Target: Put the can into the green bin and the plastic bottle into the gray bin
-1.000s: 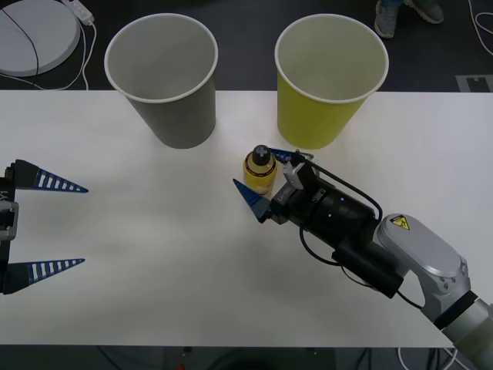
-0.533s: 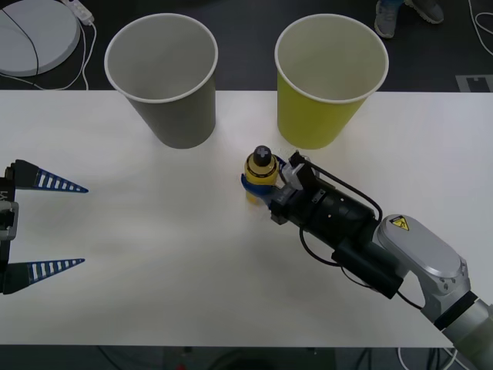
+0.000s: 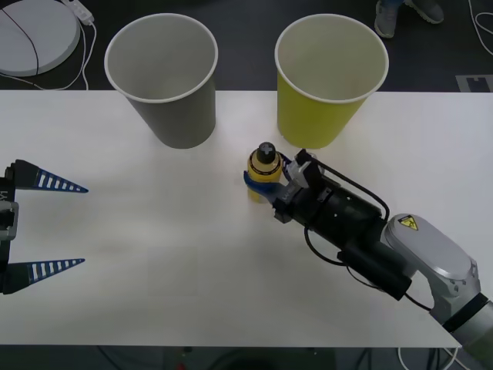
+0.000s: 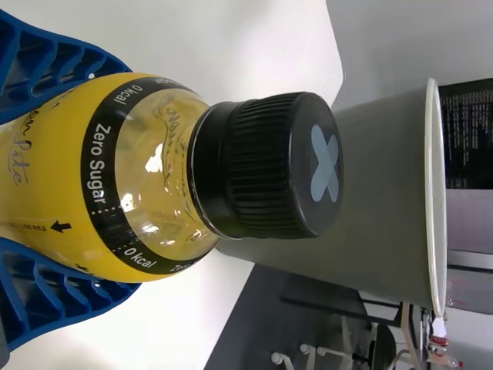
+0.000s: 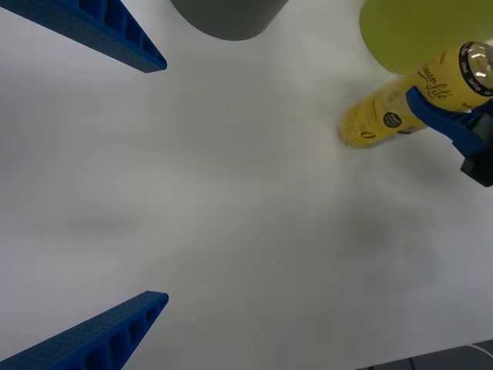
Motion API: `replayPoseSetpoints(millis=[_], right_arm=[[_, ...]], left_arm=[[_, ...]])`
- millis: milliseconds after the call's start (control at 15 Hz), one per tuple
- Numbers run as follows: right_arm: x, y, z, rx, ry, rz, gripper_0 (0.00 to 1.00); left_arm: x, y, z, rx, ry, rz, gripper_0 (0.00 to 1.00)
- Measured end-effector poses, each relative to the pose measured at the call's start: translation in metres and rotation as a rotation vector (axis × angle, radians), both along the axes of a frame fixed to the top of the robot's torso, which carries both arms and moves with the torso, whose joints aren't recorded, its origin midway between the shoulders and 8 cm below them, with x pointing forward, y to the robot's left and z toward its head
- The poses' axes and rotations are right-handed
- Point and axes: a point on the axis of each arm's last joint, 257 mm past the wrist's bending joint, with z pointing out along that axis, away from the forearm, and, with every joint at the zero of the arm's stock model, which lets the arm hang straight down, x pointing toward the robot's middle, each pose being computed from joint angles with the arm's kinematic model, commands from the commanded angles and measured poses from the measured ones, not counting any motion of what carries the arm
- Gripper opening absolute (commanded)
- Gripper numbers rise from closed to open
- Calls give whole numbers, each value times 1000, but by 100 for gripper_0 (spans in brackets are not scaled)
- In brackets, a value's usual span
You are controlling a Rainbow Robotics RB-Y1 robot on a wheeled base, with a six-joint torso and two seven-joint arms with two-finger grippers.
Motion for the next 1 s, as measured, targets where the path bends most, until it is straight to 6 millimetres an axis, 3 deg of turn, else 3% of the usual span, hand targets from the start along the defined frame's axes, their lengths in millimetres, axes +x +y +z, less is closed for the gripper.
replayPoseSetpoints(millis=[333, 667, 1000], right_arm=[[-24, -14, 15, 31, 4, 15, 0], [-47, -41, 33, 59, 22, 29, 0], [-57, -47, 59, 125, 54, 58, 0]], left_arm=[[0, 0, 0, 0, 0, 0, 100], [0, 0, 0, 0, 0, 0, 100], [0, 0, 0, 0, 0, 0, 100]])
